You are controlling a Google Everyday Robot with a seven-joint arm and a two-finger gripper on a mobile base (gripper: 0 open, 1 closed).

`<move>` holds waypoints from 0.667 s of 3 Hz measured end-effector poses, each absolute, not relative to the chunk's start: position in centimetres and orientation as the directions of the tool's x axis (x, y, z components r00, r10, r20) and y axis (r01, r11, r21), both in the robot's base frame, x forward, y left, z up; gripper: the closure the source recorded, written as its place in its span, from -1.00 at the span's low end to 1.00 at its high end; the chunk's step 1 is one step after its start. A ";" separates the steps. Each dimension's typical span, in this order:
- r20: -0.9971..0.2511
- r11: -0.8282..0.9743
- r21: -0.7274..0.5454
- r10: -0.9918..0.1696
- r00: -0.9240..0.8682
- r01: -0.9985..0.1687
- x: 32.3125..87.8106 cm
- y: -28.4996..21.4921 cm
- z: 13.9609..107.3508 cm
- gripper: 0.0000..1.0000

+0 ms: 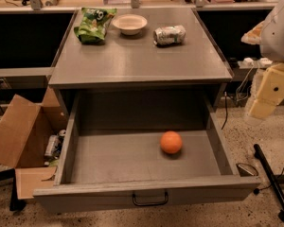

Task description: Pick orange from top drawer and place on counter

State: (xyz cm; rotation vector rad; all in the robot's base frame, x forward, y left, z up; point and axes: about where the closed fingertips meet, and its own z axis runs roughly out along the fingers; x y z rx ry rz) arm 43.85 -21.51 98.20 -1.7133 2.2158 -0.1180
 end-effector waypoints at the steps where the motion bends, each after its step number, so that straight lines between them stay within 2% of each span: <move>1: -0.212 0.271 -0.267 -0.953 -0.217 -0.925 43.8 -21.5 98.2 -1.00; 2: -0.257 0.286 -0.209 -0.939 -0.229 -0.935 44.4 -21.1 95.6 -1.00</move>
Offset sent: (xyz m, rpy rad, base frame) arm 0.0141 0.0090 -0.0697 0.1481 0.1349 -0.0023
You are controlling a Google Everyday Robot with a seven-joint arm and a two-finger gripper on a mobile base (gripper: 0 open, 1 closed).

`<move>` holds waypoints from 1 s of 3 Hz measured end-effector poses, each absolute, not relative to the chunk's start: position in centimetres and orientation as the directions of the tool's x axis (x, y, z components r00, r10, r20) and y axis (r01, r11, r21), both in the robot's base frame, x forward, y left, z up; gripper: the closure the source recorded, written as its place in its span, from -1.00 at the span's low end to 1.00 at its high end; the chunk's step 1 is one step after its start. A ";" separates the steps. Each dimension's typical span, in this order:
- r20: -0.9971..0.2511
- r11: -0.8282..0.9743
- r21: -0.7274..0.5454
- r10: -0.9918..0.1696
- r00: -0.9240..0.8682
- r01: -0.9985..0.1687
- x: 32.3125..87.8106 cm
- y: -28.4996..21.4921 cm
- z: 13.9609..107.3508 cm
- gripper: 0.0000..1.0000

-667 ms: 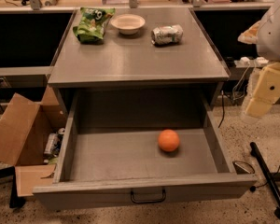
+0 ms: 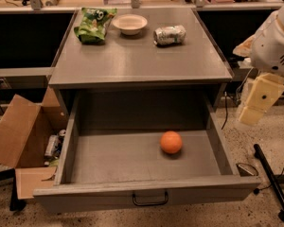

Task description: Pick orange from top drawer and place on counter

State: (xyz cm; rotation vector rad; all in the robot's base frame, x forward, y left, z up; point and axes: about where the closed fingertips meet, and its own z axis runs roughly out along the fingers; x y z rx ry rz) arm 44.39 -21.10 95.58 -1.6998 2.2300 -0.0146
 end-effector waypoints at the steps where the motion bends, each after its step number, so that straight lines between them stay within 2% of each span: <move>1: -0.328 0.276 -0.118 -0.918 -0.225 -0.954 44.7 -20.5 90.2 -1.00; 3: -0.469 0.200 0.013 -0.864 -0.183 -0.980 43.9 -16.7 80.1 -1.00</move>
Offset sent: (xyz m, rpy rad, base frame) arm -0.0065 0.0398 -0.1865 0.3033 0.1958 0.1258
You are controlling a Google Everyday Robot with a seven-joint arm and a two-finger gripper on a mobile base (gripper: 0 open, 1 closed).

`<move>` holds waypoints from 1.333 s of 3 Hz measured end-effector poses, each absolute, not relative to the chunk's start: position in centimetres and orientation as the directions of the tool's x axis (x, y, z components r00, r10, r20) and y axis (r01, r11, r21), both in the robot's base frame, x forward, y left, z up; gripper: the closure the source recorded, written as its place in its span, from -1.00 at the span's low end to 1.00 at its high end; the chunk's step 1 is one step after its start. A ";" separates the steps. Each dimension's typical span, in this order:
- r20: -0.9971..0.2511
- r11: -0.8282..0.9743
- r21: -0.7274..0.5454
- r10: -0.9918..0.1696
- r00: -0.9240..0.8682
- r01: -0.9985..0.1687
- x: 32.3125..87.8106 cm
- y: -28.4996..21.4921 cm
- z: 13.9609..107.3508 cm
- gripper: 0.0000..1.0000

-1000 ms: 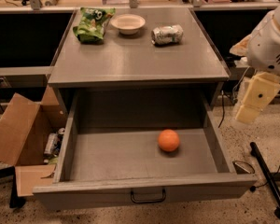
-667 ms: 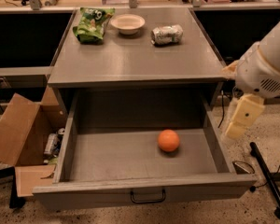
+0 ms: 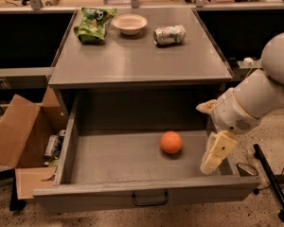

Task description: Pick orange from top drawer and place on counter

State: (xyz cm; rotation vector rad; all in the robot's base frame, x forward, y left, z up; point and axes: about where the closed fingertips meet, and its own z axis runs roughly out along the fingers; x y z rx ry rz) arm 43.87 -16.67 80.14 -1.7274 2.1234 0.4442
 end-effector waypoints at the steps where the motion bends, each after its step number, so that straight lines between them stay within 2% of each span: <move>1: -0.518 0.165 0.071 -0.837 -0.178 -0.984 43.7 -14.0 76.5 -1.00; 2: -0.519 0.166 0.072 -0.836 -0.179 -0.983 43.7 -14.0 76.4 -1.00; 4: -0.576 0.193 0.000 -0.802 -0.157 -0.981 49.0 -15.4 73.5 -1.00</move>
Offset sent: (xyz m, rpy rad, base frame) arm -0.0017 0.0227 -0.0299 0.0571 0.0378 0.0287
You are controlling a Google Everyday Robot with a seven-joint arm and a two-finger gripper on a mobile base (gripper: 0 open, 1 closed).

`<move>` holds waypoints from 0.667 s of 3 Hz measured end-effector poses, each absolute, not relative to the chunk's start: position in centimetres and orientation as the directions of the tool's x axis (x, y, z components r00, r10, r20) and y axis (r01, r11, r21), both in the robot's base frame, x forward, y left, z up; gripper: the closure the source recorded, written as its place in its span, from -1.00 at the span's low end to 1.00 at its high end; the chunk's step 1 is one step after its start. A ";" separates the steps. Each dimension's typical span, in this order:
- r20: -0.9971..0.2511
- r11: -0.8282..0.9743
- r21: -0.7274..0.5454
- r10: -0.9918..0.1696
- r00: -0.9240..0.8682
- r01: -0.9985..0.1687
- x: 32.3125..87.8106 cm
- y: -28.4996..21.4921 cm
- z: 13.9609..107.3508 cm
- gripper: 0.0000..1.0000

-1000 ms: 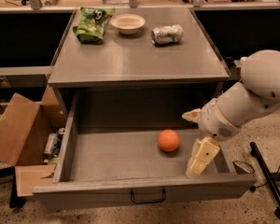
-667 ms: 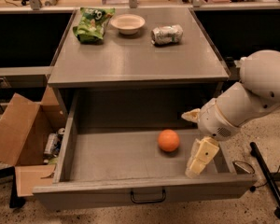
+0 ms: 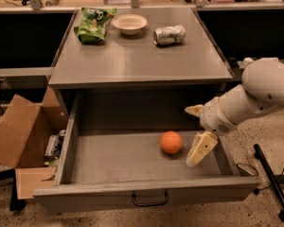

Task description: Pick orange from top drawer and place on counter

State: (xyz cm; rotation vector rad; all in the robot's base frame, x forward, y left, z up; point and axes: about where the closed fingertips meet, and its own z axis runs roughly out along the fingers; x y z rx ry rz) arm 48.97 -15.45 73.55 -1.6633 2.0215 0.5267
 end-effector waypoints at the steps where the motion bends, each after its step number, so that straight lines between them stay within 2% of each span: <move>1: -0.560 0.196 -0.043 -0.817 -0.139 -0.980 51.4 -15.5 71.4 -1.00; 2: -0.544 0.195 -0.067 -0.829 -0.128 -0.979 53.2 -15.1 69.0 -1.00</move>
Offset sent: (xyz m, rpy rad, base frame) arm 0.0654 0.0059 -0.0733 -0.0758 -0.0853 -0.0095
